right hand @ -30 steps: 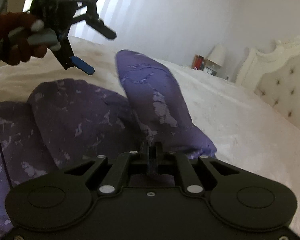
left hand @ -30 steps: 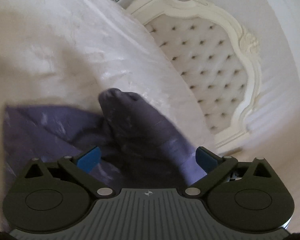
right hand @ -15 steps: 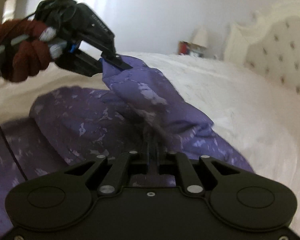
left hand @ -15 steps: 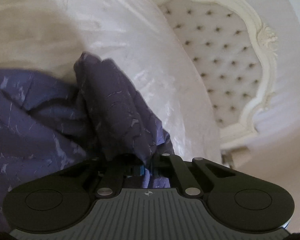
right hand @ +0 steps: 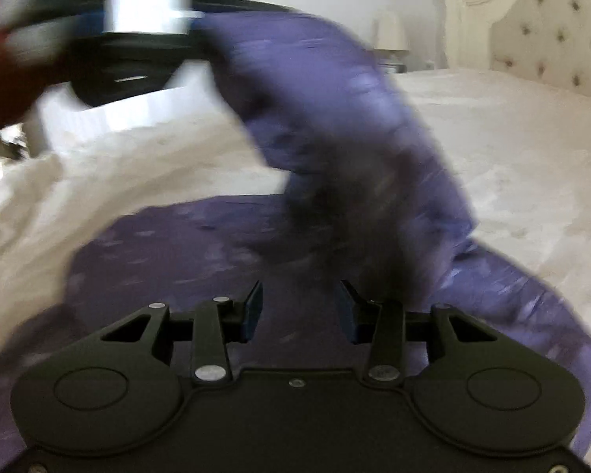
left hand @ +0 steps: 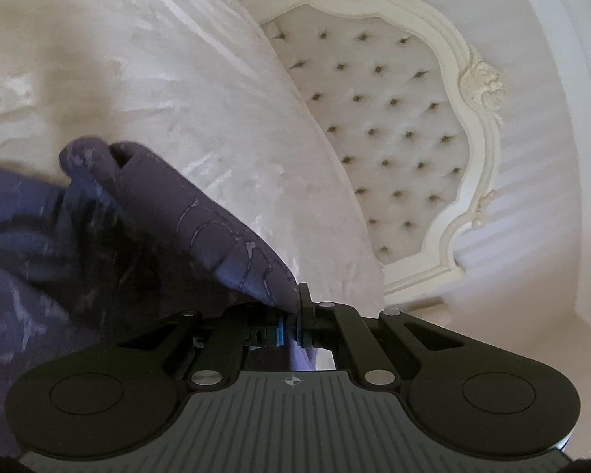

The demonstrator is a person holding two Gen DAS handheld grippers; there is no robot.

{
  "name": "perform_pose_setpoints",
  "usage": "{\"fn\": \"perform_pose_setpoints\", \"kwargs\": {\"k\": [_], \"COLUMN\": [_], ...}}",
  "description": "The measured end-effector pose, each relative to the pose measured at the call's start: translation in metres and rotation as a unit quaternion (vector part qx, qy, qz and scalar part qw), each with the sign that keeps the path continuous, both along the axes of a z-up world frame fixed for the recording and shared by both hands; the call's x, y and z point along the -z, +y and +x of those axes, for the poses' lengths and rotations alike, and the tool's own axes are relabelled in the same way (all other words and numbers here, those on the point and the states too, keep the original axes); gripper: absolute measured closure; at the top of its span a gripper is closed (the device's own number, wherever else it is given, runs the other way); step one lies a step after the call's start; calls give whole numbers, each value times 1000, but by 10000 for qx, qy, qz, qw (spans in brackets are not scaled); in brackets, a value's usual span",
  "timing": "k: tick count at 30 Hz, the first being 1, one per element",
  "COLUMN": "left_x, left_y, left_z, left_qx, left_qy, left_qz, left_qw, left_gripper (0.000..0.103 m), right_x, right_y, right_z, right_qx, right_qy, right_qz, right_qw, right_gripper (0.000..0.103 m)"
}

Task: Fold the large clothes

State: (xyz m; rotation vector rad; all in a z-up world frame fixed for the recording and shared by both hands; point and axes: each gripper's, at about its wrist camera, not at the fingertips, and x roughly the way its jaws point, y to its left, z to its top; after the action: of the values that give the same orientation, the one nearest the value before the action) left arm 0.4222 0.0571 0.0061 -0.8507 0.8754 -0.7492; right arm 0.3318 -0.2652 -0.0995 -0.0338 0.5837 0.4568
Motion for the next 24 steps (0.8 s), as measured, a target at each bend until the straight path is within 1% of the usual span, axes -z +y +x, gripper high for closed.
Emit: {"fn": "perform_pose_setpoints", "kwargs": {"k": [2, 3, 5, 6, 7, 8, 9, 10, 11, 12, 13, 15, 16, 17, 18, 20, 21, 22, 23, 24], "left_x": [13, 20, 38, 48, 61, 75, 90, 103, 113, 117, 116, 106, 100, 92, 83, 65, 58, 51, 49, 48], "left_y": [5, 8, 11, 9, 7, 4, 1, -3, -4, -1, -1, 0, 3, 6, 8, 15, 18, 21, 23, 26], "left_z": [-14, -22, -39, -49, -57, -64, -72, -78, -84, -93, -98, -105, -108, -111, -113, -113, -111, -107, -100, -92], "left_qx": [98, 155, 246, 292, 415, 569, 662, 712, 785, 776, 800, 943, 992, 972, 908, 693, 555, 390, 256, 112], "left_qy": [-20, -49, -207, -305, -365, -380, -366, -323, -424, -729, -887, -1023, -1092, -1221, -1384, -1745, -1896, -1985, -1953, -1840], "left_qz": [-34, 52, 500, 783, 1103, 1497, 2018, 2479, 2678, 2645, 2698, 2782, 2747, 2699, 2669, 2689, 2686, 2677, 2676, 2672], "left_qw": [9999, 9999, 9982, 9960, 9924, 9864, 9765, 9656, 9593, 9585, 9555, 9504, 9501, 9502, 9494, 9447, 9428, 9421, 9432, 9458], "left_gripper": [99, 99, 98, 96, 93, 84, 79, 76, 76, 76, 76, 70, 64, 61, 60, 56, 54, 50, 45, 43], "right_x": [0, 0, 1, 3, 7, 11, 16, 19, 23, 24, 24, 21, 18, 14, 10, 4, 3, 3, 5, 7], "right_y": [-7, -15, -37, -49, -61, -70, -77, -82, -87, -93, -100, -113, -119, -125, -129, -127, -125, -122, -119, -114], "right_z": [17, 24, 35, 38, 37, 35, 29, 23, 16, 8, 0, -16, -24, -31, -38, -48, -48, -49, -49, -45], "right_qx": [538, 866, 1456, 1728, 1878, 1945, 2036, 2097, 2132, 2172, 2247, 2463, 2567, 2640, 2650, 2538, 2441, 2320, 2208, 2103], "right_qy": [-255, -316, -180, -21, 187, 356, 506, 599, 687, 738, 767, 772, 738, 686, 635, 587, 608, 662, 753, 876], "right_qz": [-521, -659, -555, -448, -292, -156, -126, -177, -203, -152, -72, 217, 416, 649, 927, 1460, 1677, 1890, 2060, 2206], "right_qw": [9969, 9936, 9876, 9839, 9816, 9801, 9777, 9758, 9744, 9732, 9714, 9659, 9628, 9599, 9577, 9544, 9532, 9519, 9503, 9484], "right_gripper": [52, 52, 52, 52, 49, 49, 49, 49, 49, 49, 49, 49, 49, 47, 45, 33, 29, 27, 27, 27]}}
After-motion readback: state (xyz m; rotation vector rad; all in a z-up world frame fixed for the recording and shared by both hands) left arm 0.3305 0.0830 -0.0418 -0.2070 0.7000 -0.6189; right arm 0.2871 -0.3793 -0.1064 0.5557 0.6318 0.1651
